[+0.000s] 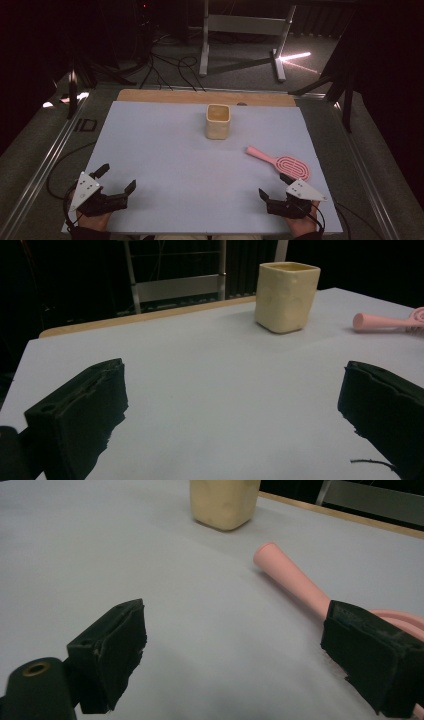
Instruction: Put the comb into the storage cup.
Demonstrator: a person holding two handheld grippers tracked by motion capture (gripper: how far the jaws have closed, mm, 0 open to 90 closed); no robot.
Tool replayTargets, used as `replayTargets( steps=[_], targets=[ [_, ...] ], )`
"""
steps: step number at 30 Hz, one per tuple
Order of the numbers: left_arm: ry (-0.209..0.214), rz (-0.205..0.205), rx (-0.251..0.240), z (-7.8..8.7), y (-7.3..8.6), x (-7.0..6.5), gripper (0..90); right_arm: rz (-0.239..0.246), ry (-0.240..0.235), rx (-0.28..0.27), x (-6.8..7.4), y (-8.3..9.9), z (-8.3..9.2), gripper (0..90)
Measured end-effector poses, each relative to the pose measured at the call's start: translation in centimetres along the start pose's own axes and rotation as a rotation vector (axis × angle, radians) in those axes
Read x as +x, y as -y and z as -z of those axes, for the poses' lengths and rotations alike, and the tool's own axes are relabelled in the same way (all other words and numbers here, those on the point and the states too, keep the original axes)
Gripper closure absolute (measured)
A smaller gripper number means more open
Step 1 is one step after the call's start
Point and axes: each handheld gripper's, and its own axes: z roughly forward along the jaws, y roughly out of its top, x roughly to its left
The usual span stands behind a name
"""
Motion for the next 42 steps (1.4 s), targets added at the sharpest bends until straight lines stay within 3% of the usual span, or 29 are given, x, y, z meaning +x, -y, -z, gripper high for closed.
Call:
replayTargets(
  steps=[20,26,42],
  targets=[
    [-0.024,0.004,-0.003,-0.2,0.3,-0.2,0.4,-0.019,-0.015,0.013,-0.7,-0.8,-0.3,10.8],
    [-0.049,-0.017,0.008,-0.2,0.3,-0.2,0.4,-0.023,-0.029,0.005,-0.8,-2.2,-0.2,10.8],
    [-0.086,0.001,0.022,-0.2,0.5,0.2,0.8,-0.021,-0.016,-0.002,-2.2,-6.3,-1.7,10.9]
  ],
)
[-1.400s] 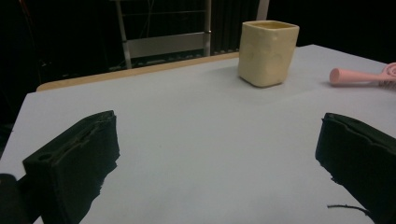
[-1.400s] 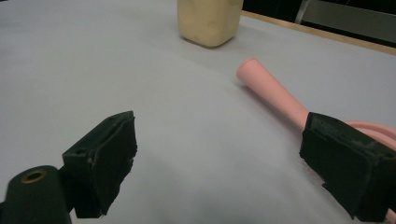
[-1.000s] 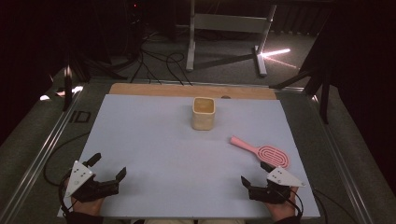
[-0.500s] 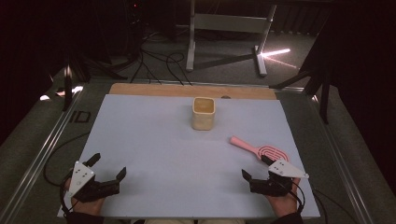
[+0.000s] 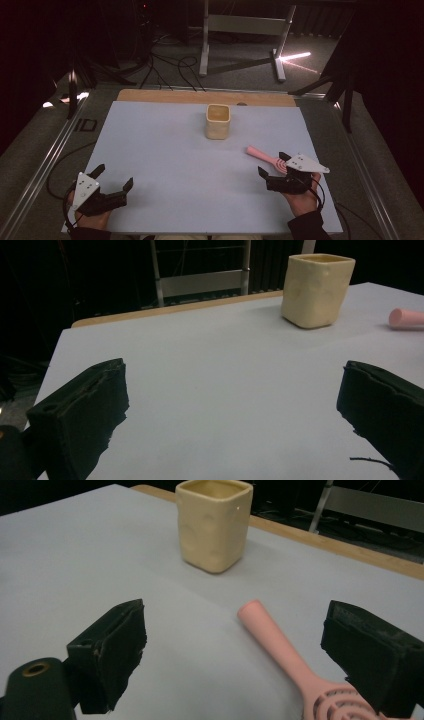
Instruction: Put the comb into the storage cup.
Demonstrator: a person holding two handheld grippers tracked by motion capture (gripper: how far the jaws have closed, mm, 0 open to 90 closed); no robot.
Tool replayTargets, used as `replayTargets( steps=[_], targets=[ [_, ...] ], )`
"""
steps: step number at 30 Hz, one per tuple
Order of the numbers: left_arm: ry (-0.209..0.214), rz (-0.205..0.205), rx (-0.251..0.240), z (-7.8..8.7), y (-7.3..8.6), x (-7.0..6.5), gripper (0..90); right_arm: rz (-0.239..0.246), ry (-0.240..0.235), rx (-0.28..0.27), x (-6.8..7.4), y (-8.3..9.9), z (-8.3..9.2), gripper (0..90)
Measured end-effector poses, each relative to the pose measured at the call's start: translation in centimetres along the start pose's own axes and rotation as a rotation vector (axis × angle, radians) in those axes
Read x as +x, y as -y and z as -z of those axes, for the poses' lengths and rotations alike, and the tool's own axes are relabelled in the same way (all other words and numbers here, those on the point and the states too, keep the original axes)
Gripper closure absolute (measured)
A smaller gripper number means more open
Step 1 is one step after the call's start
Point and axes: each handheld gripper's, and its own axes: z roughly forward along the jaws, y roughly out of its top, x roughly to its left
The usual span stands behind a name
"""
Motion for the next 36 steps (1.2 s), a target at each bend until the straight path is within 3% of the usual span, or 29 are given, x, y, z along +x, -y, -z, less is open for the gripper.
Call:
replayTargets(
  steps=[8,17,26,33,36],
  targets=[
    [0.002,0.006,0.012,-0.3,0.2,-0.1,1.0,-0.03,0.01,0.01,-0.5,-1.2,-1.0,11.7],
    [0.007,0.017,0.015,-0.5,0.2,-0.3,1.1,-0.021,0.029,0.018,-0.7,-2.2,-2.3,12.5],
    [0.009,0.015,0.02,-0.6,0.3,-0.3,1.1,-0.076,0.04,0.031,-1.9,-2.5,-3.8,16.3],
    [0.015,0.009,0.025,-0.7,0.3,-0.6,1.1,-0.083,0.033,0.03,-2.3,-2.4,-4.3,22.9],
    [0.016,0.007,0.026,-0.7,0.3,-0.6,1.1,-0.1,0.046,0.038,-2.8,-2.3,-4.9,32.1]
  ],
)
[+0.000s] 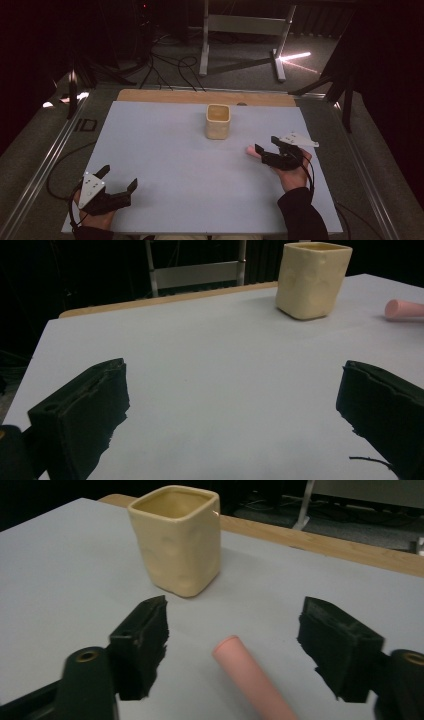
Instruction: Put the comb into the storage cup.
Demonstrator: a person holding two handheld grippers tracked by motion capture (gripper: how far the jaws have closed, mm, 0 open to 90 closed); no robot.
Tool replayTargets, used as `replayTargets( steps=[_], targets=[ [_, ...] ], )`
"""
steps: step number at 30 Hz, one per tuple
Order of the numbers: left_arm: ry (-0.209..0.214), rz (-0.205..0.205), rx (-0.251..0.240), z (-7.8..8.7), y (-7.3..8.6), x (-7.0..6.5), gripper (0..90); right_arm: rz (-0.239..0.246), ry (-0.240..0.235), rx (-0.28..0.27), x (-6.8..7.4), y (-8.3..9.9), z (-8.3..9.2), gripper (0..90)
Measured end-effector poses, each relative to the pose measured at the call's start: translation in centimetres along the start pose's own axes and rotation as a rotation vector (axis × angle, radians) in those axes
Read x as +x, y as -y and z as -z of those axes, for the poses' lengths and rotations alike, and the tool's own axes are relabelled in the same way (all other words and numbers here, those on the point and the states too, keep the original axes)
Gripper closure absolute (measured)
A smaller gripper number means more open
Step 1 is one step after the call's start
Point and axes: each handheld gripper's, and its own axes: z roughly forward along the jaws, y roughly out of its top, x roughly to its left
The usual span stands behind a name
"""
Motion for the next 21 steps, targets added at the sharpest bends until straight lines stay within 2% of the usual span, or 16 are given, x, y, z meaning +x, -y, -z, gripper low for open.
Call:
replayTargets(
  steps=[4,13,16,21],
  targets=[
    [0.001,0.003,0.0,0.0,0.0,0.0,1.1,-0.02,0.012,0.009,-0.4,0.1,-0.3,38.0],
    [0.003,-0.003,0.005,-0.1,0.0,-0.1,1.1,-0.045,0.046,0.061,-1.1,0.4,-1.8,63.3],
    [0.004,-0.001,0.005,-0.1,0.1,-0.1,1.1,-0.035,0.057,0.085,-1.2,0.6,-2.5,73.2],
    [0.006,-0.001,0.005,-0.2,0.1,-0.1,1.1,0.011,0.089,0.119,-0.8,0.8,-3.6,90.0]
  ],
)
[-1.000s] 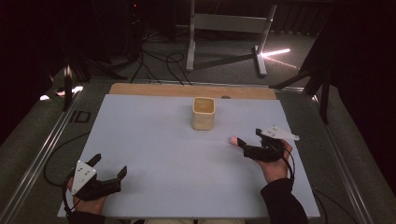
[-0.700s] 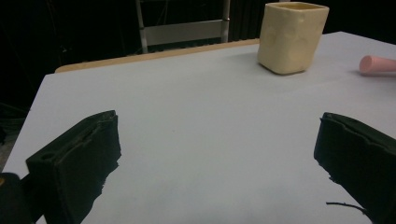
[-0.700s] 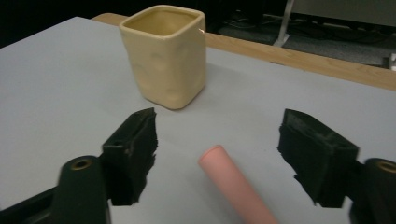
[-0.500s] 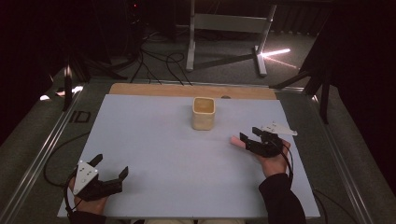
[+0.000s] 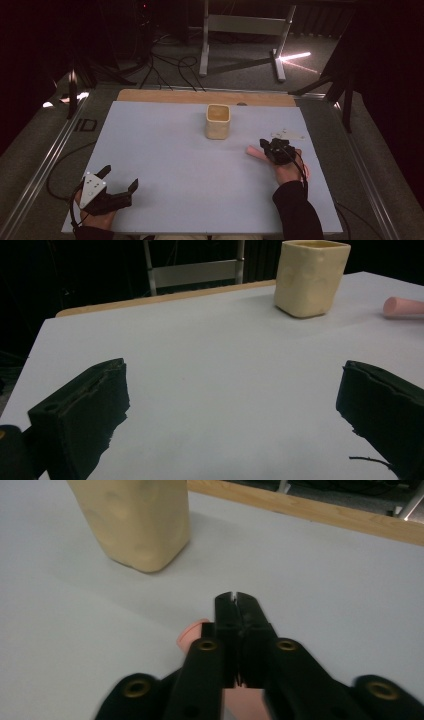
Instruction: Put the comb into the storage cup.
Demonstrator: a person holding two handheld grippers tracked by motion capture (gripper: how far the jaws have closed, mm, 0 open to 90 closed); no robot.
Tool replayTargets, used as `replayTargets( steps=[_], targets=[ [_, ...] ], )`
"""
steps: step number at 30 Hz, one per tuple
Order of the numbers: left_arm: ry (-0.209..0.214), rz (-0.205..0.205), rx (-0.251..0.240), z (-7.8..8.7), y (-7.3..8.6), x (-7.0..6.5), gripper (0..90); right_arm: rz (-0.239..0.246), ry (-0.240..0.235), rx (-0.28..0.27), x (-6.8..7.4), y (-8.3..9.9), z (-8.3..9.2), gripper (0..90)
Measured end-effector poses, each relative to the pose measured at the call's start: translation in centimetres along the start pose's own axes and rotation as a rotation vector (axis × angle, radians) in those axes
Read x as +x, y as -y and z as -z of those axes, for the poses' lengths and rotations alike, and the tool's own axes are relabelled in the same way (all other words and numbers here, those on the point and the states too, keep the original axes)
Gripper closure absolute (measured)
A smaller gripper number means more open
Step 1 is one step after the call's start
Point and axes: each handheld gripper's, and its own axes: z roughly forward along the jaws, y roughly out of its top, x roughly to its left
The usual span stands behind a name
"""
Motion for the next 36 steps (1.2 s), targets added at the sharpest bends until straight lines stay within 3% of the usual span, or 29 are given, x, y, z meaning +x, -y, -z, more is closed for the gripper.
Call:
replayTargets(
  steps=[13,17,23,29,36],
  targets=[
    [0.002,-0.004,0.0,0.0,0.0,0.0,1.2,-0.059,0.033,0.105,-0.2,0.7,-3.1,90.0],
    [0.001,-0.005,0.002,0.0,0.0,0.0,1.3,-0.056,0.044,0.126,-0.2,0.8,-3.6,90.0],
    [0.0,-0.008,0.002,0.0,0.0,0.0,1.4,-0.039,0.058,0.159,-0.1,1.0,-3.8,90.0],
    [-0.001,-0.014,0.005,-0.1,0.0,0.0,1.5,-0.031,0.03,0.192,0.2,1.1,-3.8,90.0],
    [-0.001,-0.014,0.006,-0.1,0.1,-0.1,1.5,0.045,-0.003,0.23,1.3,1.4,-3.3,90.0]
  ],
)
